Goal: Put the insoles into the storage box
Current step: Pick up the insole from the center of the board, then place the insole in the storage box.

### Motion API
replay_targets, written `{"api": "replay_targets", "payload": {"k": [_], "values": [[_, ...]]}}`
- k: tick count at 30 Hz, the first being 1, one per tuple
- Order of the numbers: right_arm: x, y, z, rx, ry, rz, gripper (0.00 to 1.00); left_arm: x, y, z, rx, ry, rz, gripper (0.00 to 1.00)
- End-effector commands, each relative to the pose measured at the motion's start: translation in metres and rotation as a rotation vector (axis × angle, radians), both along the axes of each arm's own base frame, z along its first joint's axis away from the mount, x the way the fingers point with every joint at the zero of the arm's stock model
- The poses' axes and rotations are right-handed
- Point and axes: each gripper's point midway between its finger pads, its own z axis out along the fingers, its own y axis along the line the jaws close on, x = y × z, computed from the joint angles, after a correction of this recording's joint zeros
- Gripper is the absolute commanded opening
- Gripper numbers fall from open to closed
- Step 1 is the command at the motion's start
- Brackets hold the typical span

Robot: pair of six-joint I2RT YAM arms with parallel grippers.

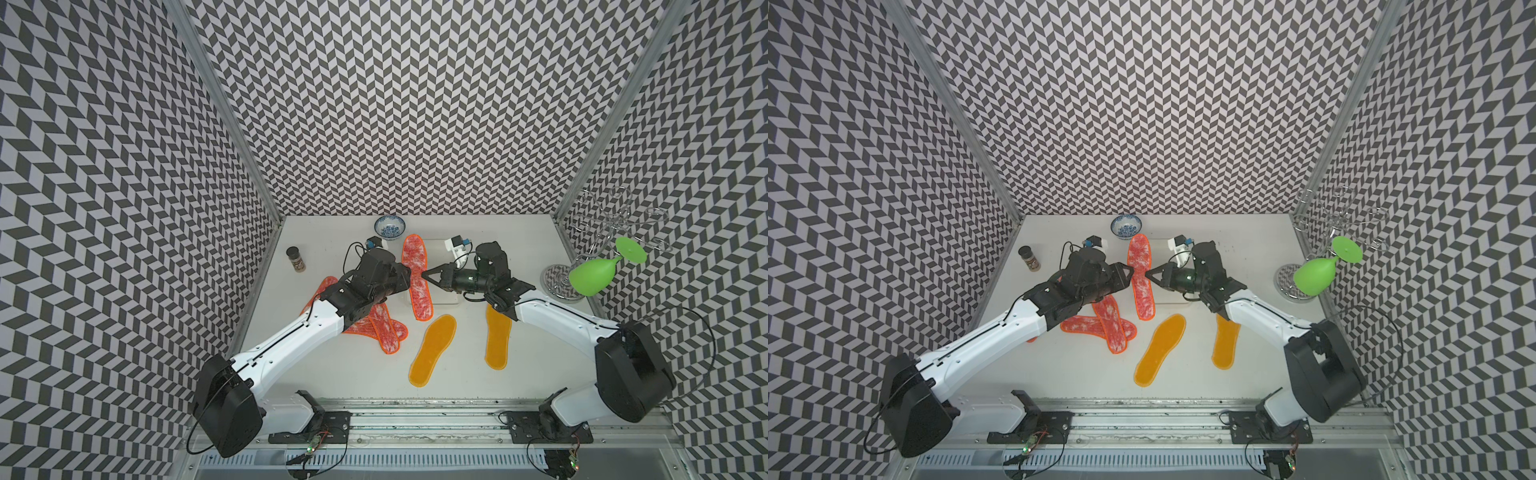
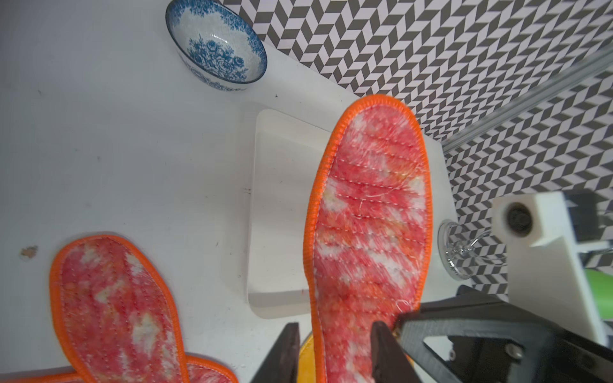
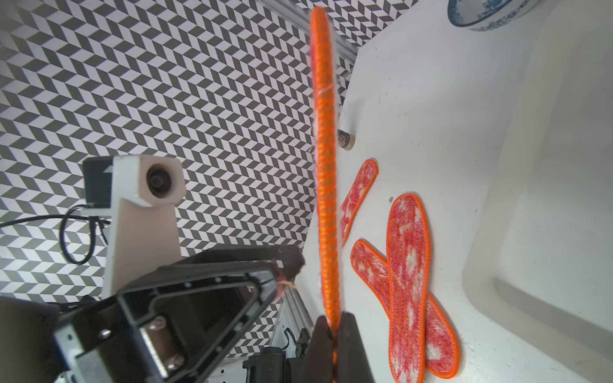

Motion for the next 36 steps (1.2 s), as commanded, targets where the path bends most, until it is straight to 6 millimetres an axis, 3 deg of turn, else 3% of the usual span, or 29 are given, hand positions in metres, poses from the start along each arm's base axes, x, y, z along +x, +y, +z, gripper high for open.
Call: {"api": "replay_targets", "payload": {"k": [1, 8, 16, 22, 31, 36], "values": [[0.018, -0.001, 0.013, 0.041, -0.070, 0.032, 0.00, 0.002, 0.005, 0.038, -0.050, -0.095, -0.061, 0.45], [0.059, -0.010, -0.015, 0.027, -0.038, -0.004, 0.00, 0.005, 0.030, 0.047, -0.062, -0.164, -0.130, 0.60], [0.105, -0.012, -0.066, 0.015, 0.051, -0.047, 0.00, 0.005, 0.056, 0.044, -0.033, -0.208, -0.191, 0.79], [0.132, -0.012, -0.093, -0.003, 0.096, -0.115, 0.00, 0.006, 0.066, 0.039, -0.035, -0.207, -0.201, 0.85], [0.152, 0.002, -0.134, -0.036, 0.195, -0.125, 0.00, 0.012, 0.073, 0.023, -0.054, -0.158, -0.204, 0.86], [0.150, 0.005, -0.150, -0.064, 0.233, -0.106, 0.00, 0.013, 0.076, 0.020, -0.049, -0.151, -0.207, 0.86]]}}
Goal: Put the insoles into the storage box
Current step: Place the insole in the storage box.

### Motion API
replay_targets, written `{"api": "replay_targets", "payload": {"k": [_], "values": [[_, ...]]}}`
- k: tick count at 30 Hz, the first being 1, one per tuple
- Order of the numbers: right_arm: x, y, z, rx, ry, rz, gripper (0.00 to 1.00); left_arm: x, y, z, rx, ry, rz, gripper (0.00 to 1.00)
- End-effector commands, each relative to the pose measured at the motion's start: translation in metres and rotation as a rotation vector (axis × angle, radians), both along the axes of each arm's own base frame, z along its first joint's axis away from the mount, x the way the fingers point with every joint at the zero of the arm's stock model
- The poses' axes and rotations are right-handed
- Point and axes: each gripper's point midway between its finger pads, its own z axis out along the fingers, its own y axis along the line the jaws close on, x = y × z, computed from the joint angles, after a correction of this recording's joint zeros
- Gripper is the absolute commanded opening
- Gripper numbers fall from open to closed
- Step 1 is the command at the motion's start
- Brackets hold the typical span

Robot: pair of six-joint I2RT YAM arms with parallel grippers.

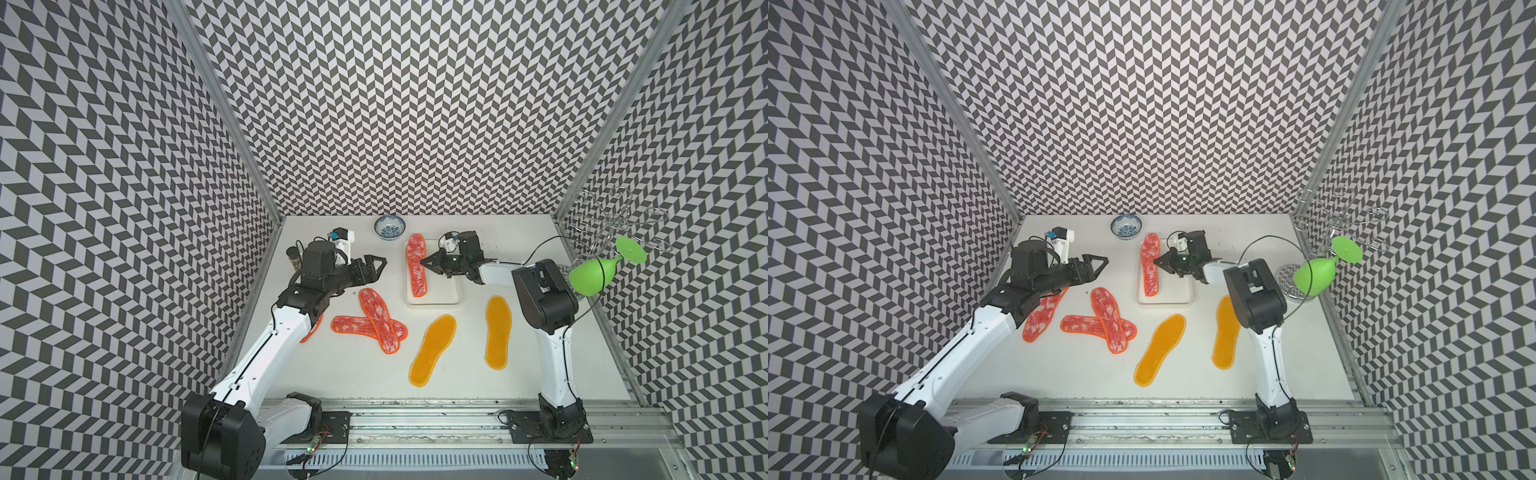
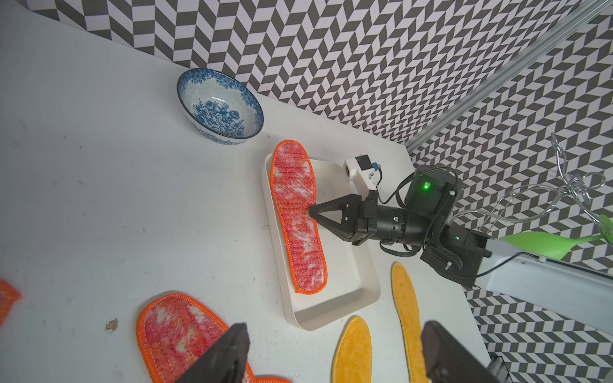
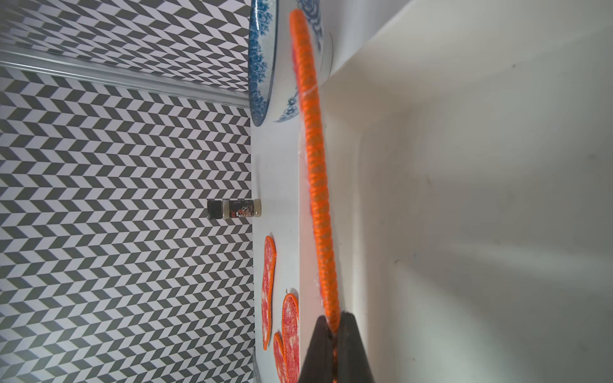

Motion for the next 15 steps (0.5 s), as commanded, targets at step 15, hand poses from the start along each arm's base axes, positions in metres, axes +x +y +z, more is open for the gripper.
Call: {"api": "replay_targets", "payload": {"k": [15], "values": [[-0.026, 0.002, 0.000, -0.022, 0.008, 0.022, 0.00, 0.002, -0.004, -0.012, 0.003, 0.017, -0.043, 0.86]]}}
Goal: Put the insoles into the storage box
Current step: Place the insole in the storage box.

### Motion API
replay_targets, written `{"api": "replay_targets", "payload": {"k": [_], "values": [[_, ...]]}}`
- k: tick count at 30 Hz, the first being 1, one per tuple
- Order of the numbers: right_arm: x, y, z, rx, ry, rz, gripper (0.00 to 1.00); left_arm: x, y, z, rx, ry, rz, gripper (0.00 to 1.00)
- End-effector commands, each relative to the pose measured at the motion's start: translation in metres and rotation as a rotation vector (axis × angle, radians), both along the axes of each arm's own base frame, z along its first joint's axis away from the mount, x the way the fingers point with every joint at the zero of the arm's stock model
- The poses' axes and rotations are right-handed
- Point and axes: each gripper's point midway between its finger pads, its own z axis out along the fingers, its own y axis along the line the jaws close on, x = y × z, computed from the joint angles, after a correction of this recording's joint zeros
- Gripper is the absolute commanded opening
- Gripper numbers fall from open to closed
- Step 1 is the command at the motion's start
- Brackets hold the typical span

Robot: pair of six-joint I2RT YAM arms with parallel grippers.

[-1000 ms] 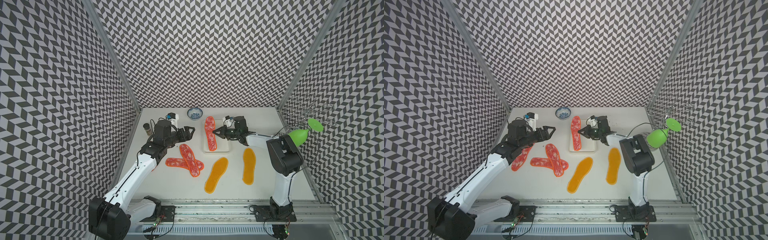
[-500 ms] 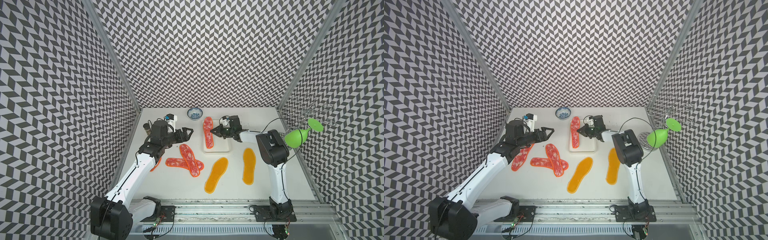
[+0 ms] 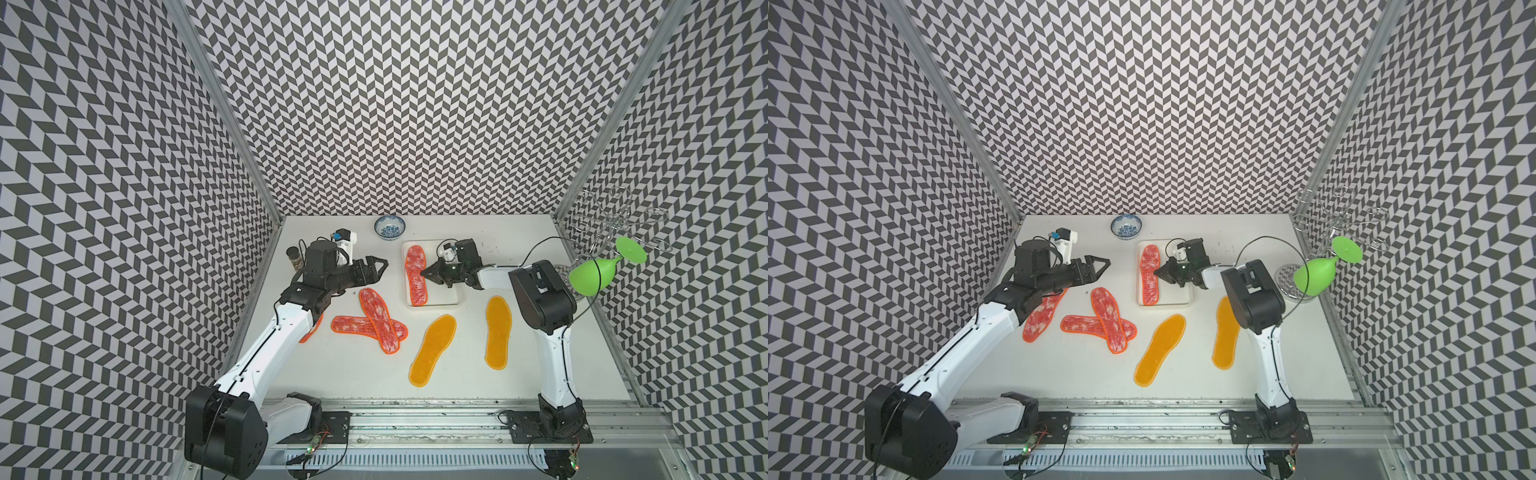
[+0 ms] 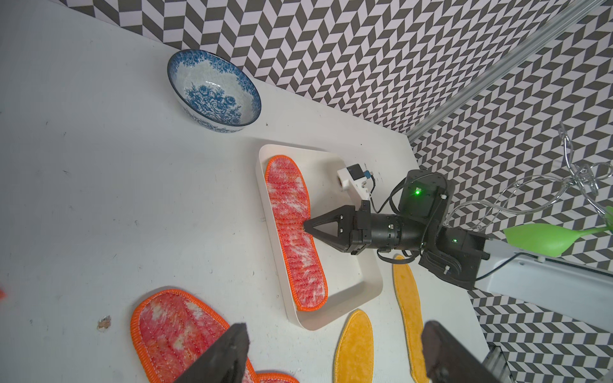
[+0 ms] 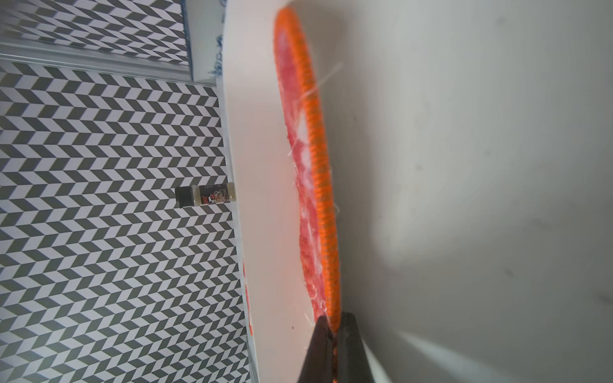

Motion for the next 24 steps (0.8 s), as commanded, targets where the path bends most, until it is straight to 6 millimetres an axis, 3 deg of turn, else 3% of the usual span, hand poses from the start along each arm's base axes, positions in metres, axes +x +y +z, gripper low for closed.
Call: {"api": "replay_targets", "payload": {"k": [1, 10, 15, 24], "values": [[0.001, 0.003, 0.031, 0.014, -0.079, 0.001, 0.00, 0.000, -0.001, -0.002, -0.002, -0.011, -0.019, 0.86], [-0.004, 0.000, 0.009, -0.039, -0.021, -0.001, 0.02, -0.002, -0.001, -0.007, 0.003, -0.005, -0.025, 0.86], [0.001, -0.002, 0.008, -0.102, -0.035, 0.004, 0.18, -0.004, -0.001, -0.012, 0.005, 0.008, -0.026, 0.86], [0.011, -0.004, 0.032, -0.193, -0.087, -0.012, 0.40, -0.003, -0.001, -0.016, 0.021, 0.019, -0.031, 0.86]]}}
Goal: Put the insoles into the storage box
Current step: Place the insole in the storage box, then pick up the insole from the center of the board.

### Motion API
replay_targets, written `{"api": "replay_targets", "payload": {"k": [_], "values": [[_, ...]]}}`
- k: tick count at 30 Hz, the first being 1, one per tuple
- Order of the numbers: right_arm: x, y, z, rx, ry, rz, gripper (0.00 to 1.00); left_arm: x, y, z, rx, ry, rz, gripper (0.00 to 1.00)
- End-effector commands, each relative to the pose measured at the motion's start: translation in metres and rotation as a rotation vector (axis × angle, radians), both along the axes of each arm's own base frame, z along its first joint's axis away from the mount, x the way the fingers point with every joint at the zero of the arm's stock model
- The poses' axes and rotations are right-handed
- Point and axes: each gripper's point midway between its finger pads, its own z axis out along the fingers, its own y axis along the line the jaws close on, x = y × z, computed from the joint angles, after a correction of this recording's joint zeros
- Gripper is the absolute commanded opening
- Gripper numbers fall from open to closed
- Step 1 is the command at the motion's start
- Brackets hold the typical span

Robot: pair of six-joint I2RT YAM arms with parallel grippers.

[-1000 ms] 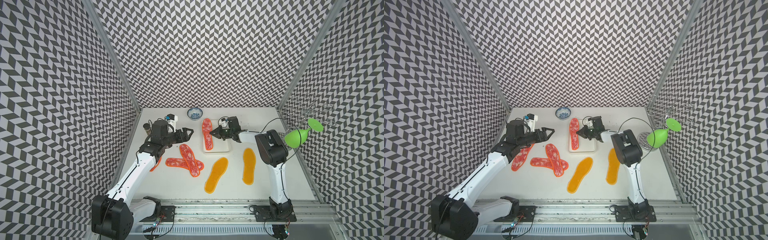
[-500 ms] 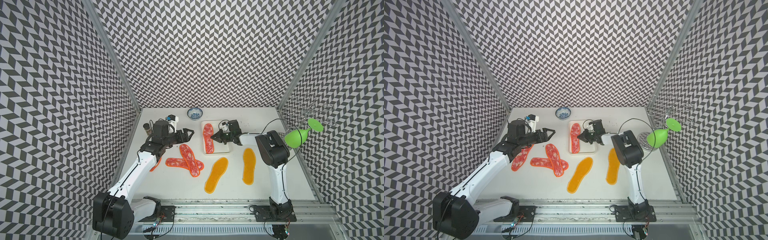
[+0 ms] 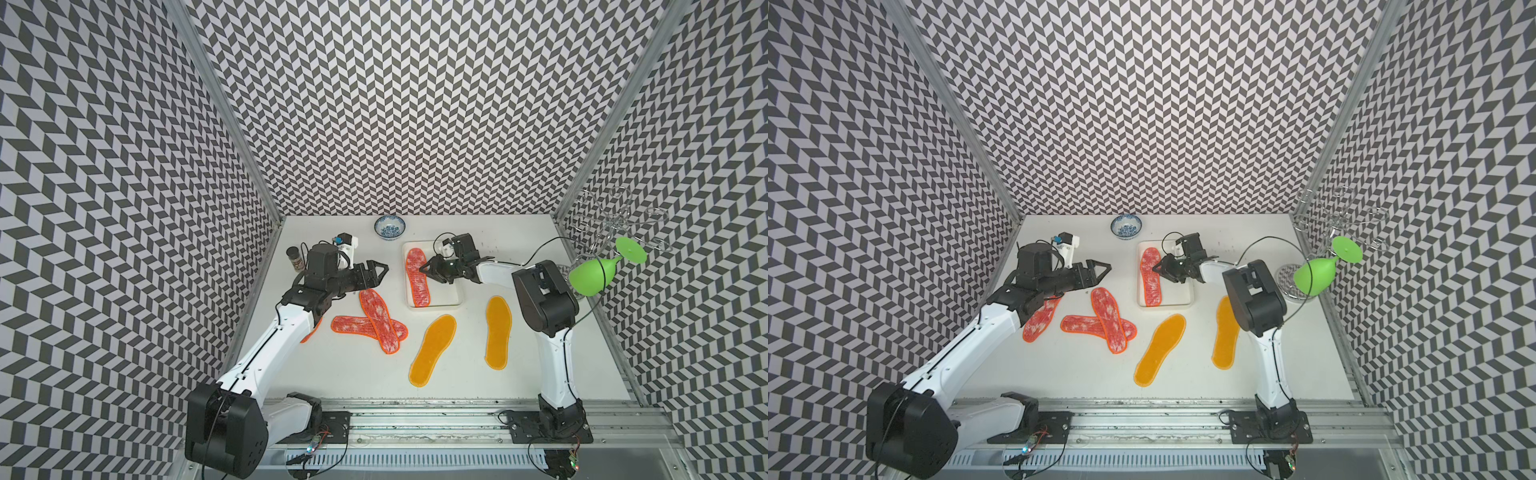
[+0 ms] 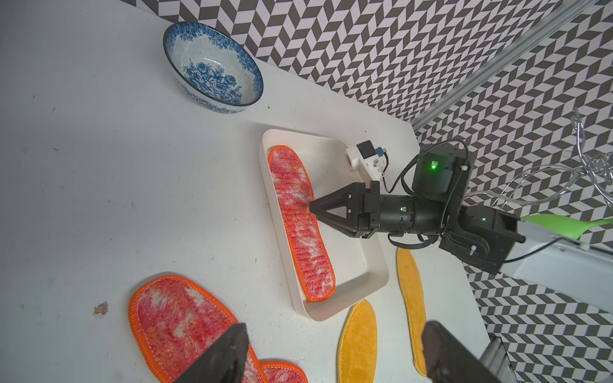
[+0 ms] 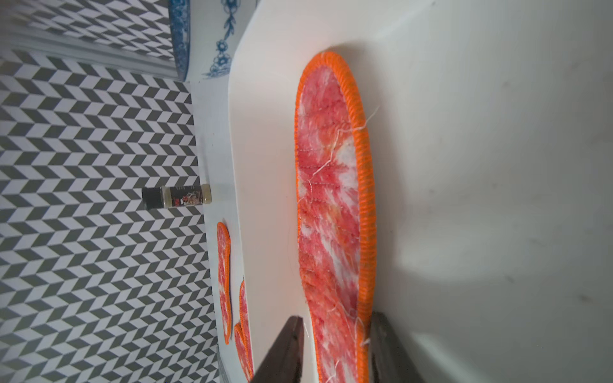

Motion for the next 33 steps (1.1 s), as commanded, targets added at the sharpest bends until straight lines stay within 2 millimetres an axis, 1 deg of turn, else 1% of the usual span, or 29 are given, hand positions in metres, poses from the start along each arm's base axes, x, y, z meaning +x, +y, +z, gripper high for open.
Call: {"api": "replay_targets", "payload": {"k": [1, 6, 7, 9, 13, 15, 17, 19, 23, 28, 31, 33], "values": [[0.003, -0.001, 0.025, -0.057, -0.056, -0.006, 0.41, 0.003, 0.000, -0.001, 0.016, -0.008, -0.014, 0.86], [0.001, 0.003, 0.040, -0.079, -0.076, 0.009, 0.43, 0.005, 0.001, -0.006, 0.030, 0.009, -0.008, 0.86], [0.000, 0.003, 0.043, -0.079, -0.075, 0.009, 0.43, 0.005, 0.003, -0.008, 0.039, 0.017, -0.003, 0.86], [0.005, -0.004, 0.052, -0.118, -0.114, -0.016, 0.46, 0.006, 0.007, -0.012, 0.064, 0.036, 0.019, 0.85], [0.011, -0.012, 0.087, -0.171, -0.198, -0.026, 0.49, 0.002, 0.023, -0.031, 0.146, 0.114, 0.095, 0.82], [0.009, -0.015, 0.107, -0.178, -0.240, -0.021, 0.50, -0.003, 0.029, -0.039, 0.172, 0.153, 0.131, 0.80], [0.002, -0.016, 0.124, -0.186, -0.283, 0.000, 0.52, -0.010, 0.034, -0.048, 0.193, 0.182, 0.162, 0.78], [-0.011, -0.015, 0.139, -0.212, -0.324, 0.035, 0.55, -0.016, 0.040, -0.058, 0.220, 0.206, 0.197, 0.76], [-0.044, -0.017, 0.152, -0.263, -0.364, 0.094, 0.61, -0.022, 0.045, -0.072, 0.246, 0.233, 0.227, 0.72], [-0.092, -0.019, 0.161, -0.294, -0.397, 0.151, 0.71, -0.020, 0.049, -0.093, 0.305, 0.260, 0.260, 0.71], [-0.115, -0.018, 0.168, -0.288, -0.416, 0.174, 0.78, -0.019, 0.049, -0.106, 0.328, 0.271, 0.278, 0.70], [-0.129, -0.015, 0.170, -0.279, -0.418, 0.194, 0.81, -0.019, 0.046, -0.117, 0.323, 0.295, 0.274, 0.69]]}}
